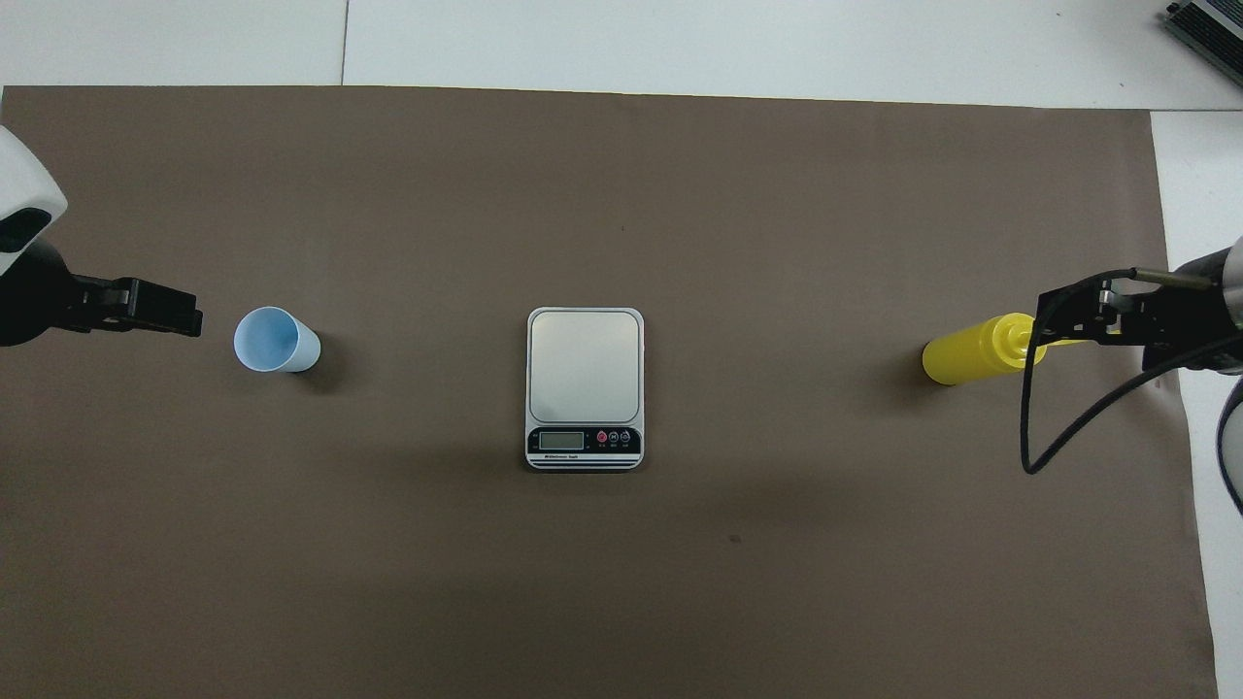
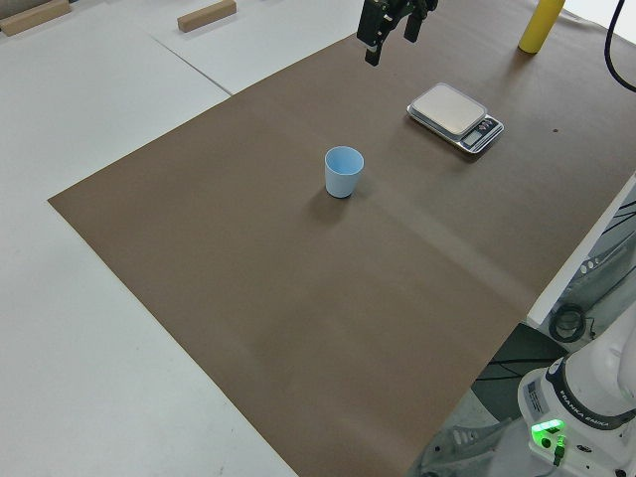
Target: Pour seasoning into cup on scale with both arms
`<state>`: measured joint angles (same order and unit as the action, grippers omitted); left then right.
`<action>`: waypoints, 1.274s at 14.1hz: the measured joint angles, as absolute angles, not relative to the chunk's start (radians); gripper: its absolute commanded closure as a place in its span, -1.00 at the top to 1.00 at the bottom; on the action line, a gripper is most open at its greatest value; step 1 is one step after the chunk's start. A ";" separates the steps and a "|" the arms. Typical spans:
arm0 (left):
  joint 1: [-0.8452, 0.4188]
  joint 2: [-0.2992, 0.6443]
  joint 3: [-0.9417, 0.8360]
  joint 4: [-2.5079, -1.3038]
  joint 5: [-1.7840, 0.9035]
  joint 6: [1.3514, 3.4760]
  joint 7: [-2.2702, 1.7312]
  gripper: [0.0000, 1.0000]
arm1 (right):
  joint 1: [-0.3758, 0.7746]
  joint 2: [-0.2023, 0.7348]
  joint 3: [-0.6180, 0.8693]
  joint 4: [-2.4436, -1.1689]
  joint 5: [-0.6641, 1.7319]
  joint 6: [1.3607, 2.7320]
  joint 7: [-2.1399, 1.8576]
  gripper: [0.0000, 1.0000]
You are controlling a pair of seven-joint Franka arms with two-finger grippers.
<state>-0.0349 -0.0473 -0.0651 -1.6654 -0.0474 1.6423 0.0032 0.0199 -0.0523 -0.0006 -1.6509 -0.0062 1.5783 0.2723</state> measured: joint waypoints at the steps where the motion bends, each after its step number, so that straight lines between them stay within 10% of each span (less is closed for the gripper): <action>1: -0.035 -0.047 -0.065 -1.665 -0.047 1.642 0.004 1.00 | 0.020 -0.052 -0.001 -1.651 -0.006 1.578 0.272 1.00; 18: -0.026 -0.047 -0.049 -1.687 -0.047 1.654 0.006 1.00 | 0.020 -0.052 -0.001 -1.651 -0.006 1.578 0.272 1.00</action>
